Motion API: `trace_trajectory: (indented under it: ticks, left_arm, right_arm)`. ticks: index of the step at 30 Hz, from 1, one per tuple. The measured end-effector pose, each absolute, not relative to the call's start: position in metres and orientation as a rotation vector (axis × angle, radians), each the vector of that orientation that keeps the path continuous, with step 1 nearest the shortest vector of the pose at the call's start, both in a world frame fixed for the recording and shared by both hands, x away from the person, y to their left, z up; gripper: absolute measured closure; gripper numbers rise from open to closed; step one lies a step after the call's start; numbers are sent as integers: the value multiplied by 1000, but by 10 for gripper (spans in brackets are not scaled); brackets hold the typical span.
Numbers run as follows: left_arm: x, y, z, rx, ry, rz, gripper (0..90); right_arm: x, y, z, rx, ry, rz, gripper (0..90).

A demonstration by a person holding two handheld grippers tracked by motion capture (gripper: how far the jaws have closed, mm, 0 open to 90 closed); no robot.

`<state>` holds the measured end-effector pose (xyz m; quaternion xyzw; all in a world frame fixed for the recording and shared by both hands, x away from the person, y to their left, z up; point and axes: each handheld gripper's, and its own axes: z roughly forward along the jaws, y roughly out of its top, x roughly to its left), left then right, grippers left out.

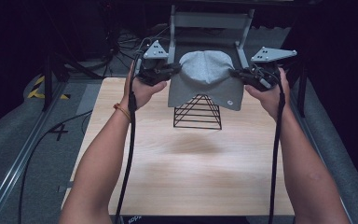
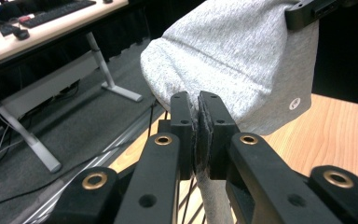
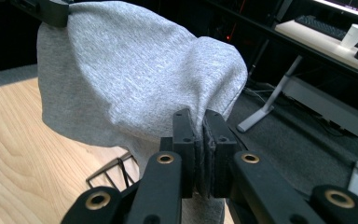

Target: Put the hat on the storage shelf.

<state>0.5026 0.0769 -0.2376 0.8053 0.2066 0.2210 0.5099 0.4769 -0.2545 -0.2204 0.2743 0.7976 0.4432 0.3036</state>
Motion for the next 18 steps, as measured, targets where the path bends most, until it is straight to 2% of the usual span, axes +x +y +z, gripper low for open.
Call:
trace_trajectory:
  ticks: [18]
  left_arm:
    - [517,65,-287,2005,549,483,847]
  right_arm:
    - [489,-258,-274,798,2169,1167,851]
